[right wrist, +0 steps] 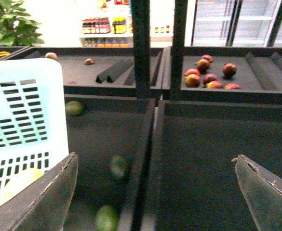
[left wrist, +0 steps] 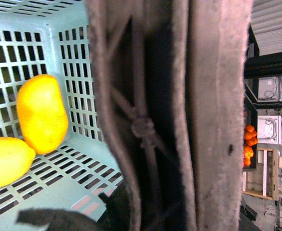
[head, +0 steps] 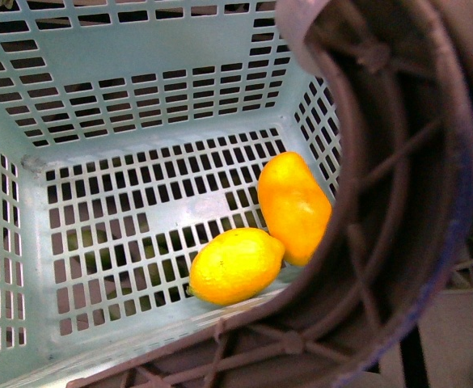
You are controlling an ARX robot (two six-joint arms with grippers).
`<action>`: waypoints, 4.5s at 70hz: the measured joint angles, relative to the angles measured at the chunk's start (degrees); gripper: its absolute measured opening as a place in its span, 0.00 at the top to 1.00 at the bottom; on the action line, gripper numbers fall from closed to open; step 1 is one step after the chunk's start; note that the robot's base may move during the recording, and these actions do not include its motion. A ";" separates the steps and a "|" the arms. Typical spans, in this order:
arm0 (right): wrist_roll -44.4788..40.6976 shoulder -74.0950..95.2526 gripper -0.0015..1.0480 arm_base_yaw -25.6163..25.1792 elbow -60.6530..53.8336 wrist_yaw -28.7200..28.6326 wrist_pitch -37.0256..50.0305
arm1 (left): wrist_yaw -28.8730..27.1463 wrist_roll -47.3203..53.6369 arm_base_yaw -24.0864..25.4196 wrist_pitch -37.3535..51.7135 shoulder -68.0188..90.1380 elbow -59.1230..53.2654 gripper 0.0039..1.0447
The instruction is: Pick lemon and mango into basket
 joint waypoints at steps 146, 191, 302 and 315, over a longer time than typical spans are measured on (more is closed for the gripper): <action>0.02 0.00 0.08 -0.22 0.00 -0.24 -0.07 | -32.48 -33.20 14.53 8.26 54.88 45.92 0.87; 0.02 0.00 0.08 -0.22 0.00 -0.24 -0.07 | -38.86 -33.99 15.28 14.62 34.32 15.98 0.08; 0.02 0.00 0.08 -0.22 0.00 -0.22 -0.07 | -16.06 56.33 34.36 28.72 -58.73 -56.33 0.97; 0.02 0.00 0.08 -0.22 0.00 -0.24 -0.07 | -16.06 56.33 34.36 23.91 -63.56 -56.33 0.97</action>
